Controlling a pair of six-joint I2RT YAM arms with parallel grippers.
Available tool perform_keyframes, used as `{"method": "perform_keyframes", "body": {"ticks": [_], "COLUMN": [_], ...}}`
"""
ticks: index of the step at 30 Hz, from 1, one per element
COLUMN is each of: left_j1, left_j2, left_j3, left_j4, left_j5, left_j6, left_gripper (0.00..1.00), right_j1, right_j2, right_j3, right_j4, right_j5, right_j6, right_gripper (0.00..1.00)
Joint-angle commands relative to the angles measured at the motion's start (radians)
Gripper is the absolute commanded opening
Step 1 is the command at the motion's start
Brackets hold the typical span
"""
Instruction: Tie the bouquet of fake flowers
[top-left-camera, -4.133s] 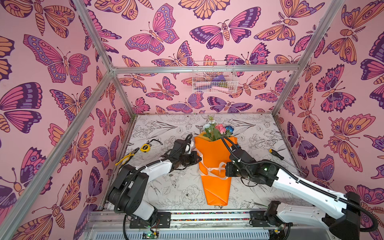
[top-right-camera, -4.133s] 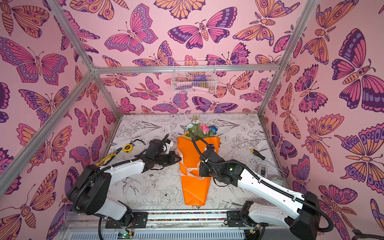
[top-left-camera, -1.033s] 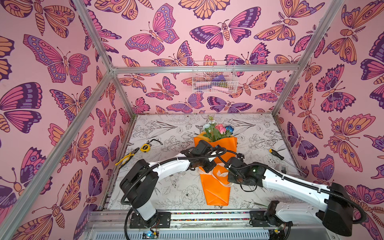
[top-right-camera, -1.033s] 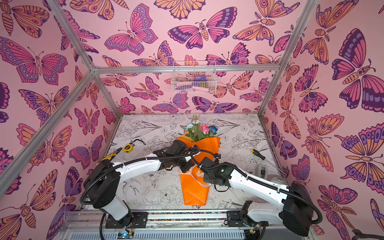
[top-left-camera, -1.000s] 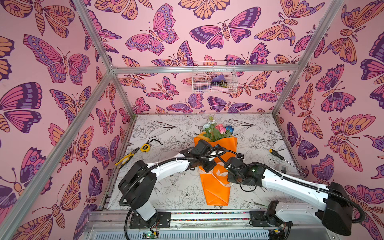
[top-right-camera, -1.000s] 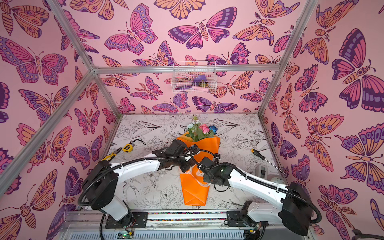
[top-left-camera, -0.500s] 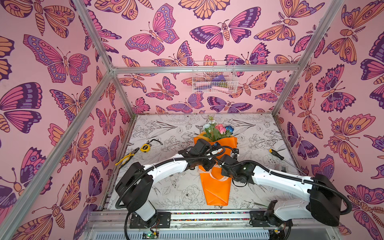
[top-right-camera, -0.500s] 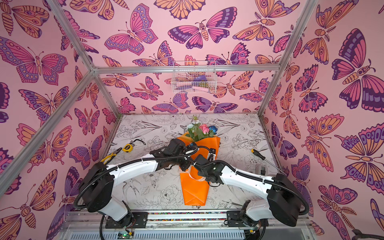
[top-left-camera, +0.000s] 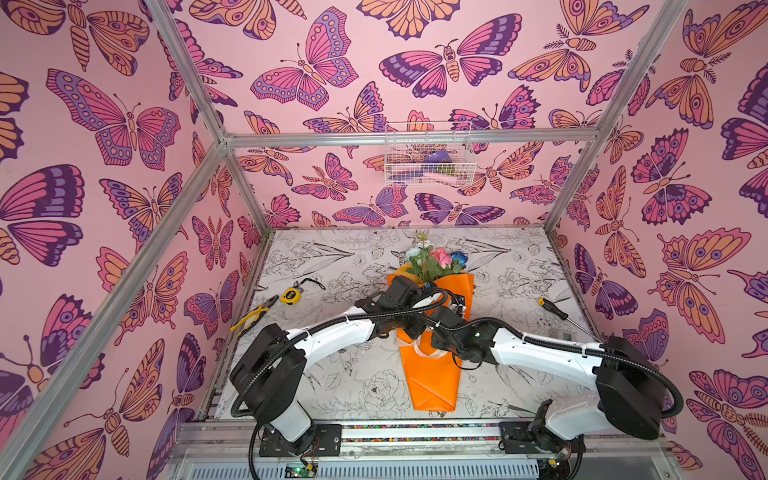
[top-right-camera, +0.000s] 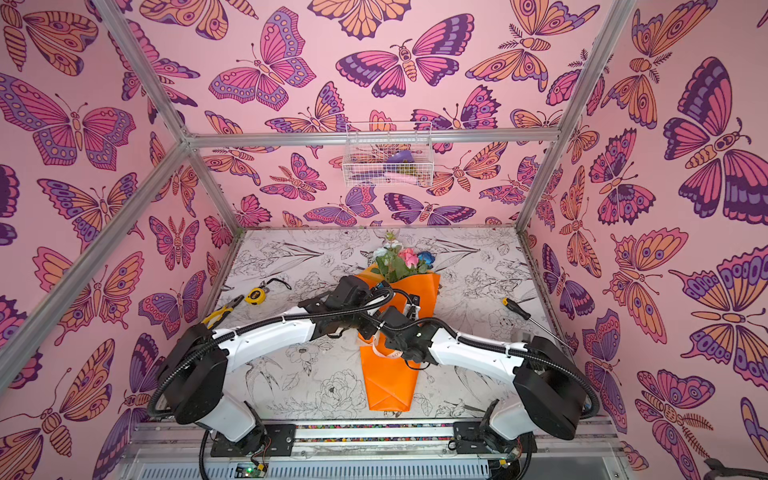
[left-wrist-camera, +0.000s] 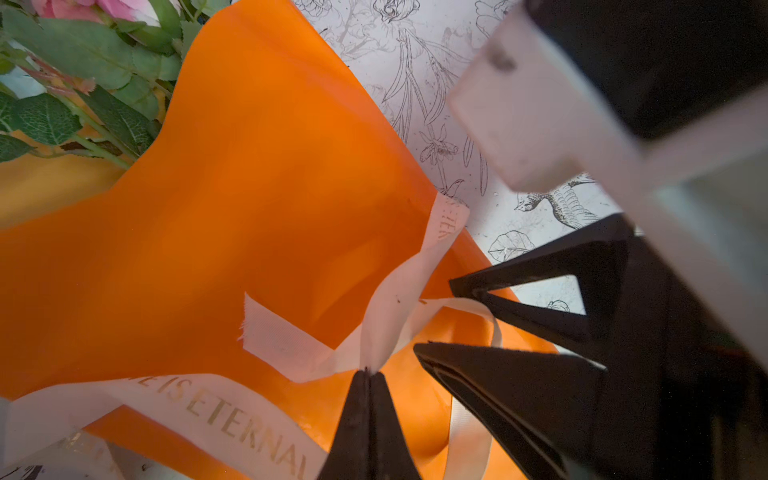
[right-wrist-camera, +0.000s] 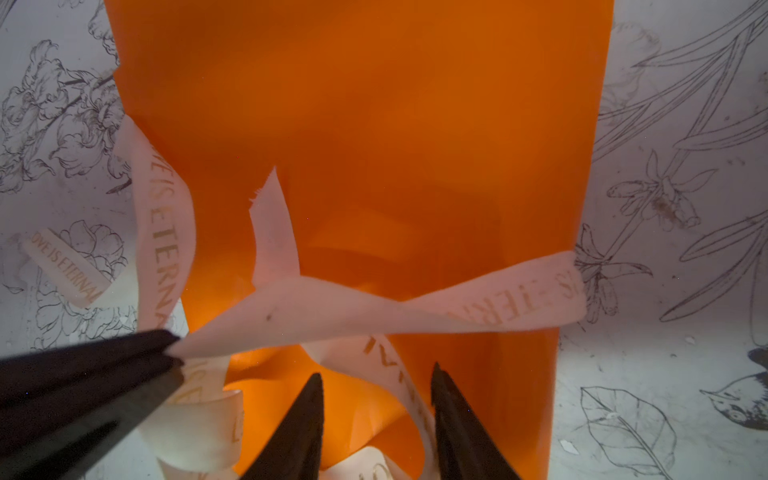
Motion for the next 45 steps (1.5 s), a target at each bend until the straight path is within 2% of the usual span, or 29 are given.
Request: {"method": "perform_keyframes", "body": {"ticks": [1, 6, 9, 17, 20, 24, 26, 29, 31, 35, 41, 45], "left_j1": [-0.027, -0.027, -0.027, -0.027, -0.027, -0.026, -0.026, -0.026, -0.025, -0.023, -0.001, 0.037], "left_j2": [-0.023, -0.027, -0.024, -0.032, -0.035, -0.027, -0.023, -0.030, -0.048, -0.115, -0.296, -0.431], "left_j3": [-0.018, -0.027, -0.036, -0.076, -0.100, -0.133, -0.148, -0.172, -0.195, -0.273, -0.442, -0.533], "left_j4": [0.015, 0.017, 0.021, 0.029, 0.045, 0.065, 0.076, 0.100, 0.129, 0.222, 0.388, 0.419], "left_j5": [0.024, 0.031, 0.036, 0.076, 0.099, 0.152, 0.171, 0.177, 0.162, 0.085, -0.052, -0.179], "left_j6": [0.025, 0.022, 0.017, 0.004, -0.002, -0.006, -0.007, -0.014, -0.026, -0.083, -0.235, -0.381], "left_gripper": [0.00, 0.00, 0.00, 0.00, 0.00, 0.00, 0.04, 0.17, 0.32, 0.54, 0.60, 0.62], "right_j1": [0.001, 0.003, 0.004, -0.017, -0.070, -0.176, -0.207, -0.226, -0.226, -0.225, -0.222, -0.193], "right_j2": [-0.056, -0.133, -0.183, -0.317, -0.329, -0.291, -0.244, -0.137, -0.055, 0.084, 0.252, 0.342], "right_j3": [-0.019, -0.015, -0.017, -0.011, 0.021, 0.086, 0.136, 0.242, 0.318, 0.439, 0.534, 0.592], "right_j4": [-0.010, -0.069, -0.109, -0.152, -0.163, -0.167, -0.182, -0.246, -0.304, -0.389, -0.416, -0.464], "right_j5": [-0.029, -0.038, -0.032, 0.059, 0.038, -0.079, -0.123, -0.173, -0.188, -0.225, -0.263, -0.235], "right_j6": [-0.026, -0.047, -0.054, -0.136, -0.200, -0.314, -0.374, -0.470, -0.513, -0.581, -0.661, -0.710], "right_gripper": [0.46, 0.47, 0.51, 0.53, 0.55, 0.54, 0.53, 0.54, 0.56, 0.57, 0.56, 0.57]}}
